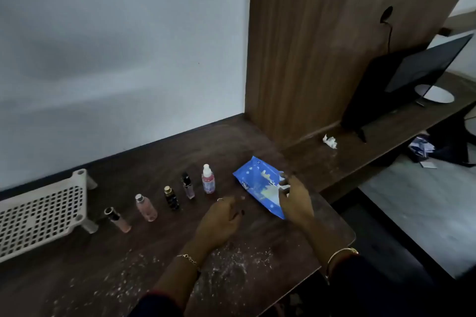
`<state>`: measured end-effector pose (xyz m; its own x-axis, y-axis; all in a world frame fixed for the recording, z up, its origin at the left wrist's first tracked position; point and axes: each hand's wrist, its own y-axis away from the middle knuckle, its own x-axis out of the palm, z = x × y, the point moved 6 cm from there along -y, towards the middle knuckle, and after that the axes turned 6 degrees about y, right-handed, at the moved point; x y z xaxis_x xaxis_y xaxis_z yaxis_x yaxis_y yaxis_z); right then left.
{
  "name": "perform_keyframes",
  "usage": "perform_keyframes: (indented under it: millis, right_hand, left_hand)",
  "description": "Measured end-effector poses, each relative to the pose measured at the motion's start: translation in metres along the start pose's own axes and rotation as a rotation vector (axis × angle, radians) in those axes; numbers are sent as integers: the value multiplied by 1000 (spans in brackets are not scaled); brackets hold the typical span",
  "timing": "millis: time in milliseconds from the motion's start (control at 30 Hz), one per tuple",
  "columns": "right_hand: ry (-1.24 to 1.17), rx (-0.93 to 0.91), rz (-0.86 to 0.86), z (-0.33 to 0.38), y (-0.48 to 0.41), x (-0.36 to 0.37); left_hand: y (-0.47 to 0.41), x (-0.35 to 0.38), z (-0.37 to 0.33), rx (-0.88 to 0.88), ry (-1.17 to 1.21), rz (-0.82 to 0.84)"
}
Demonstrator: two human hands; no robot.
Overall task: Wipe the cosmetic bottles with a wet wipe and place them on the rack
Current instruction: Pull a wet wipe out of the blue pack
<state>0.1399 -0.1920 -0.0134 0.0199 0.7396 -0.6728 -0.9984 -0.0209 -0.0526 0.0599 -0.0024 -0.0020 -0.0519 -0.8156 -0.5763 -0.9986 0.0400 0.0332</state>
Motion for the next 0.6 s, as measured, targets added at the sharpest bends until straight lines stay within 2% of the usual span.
perform_keyframes:
  millis: [67,133,300,400,600]
  right_hand:
    - [33,35,-24,-12,-19,-7]
    - [59,62,28,-22,-36,-6]
    - [162,-97,261,-31,-73,10]
    - [127,-137,369,-30,-81,19]
    - [-11,-114,400,-31,-87,28]
  left_hand:
    - [-14,14,-4,17,4,5]
    - [-24,26,-9,15,-4,22]
    - [-56,55,0,-73,-17,37]
    - [-70,64,4,-135,3,32]
    - [-82,68,9,-198,26,-8]
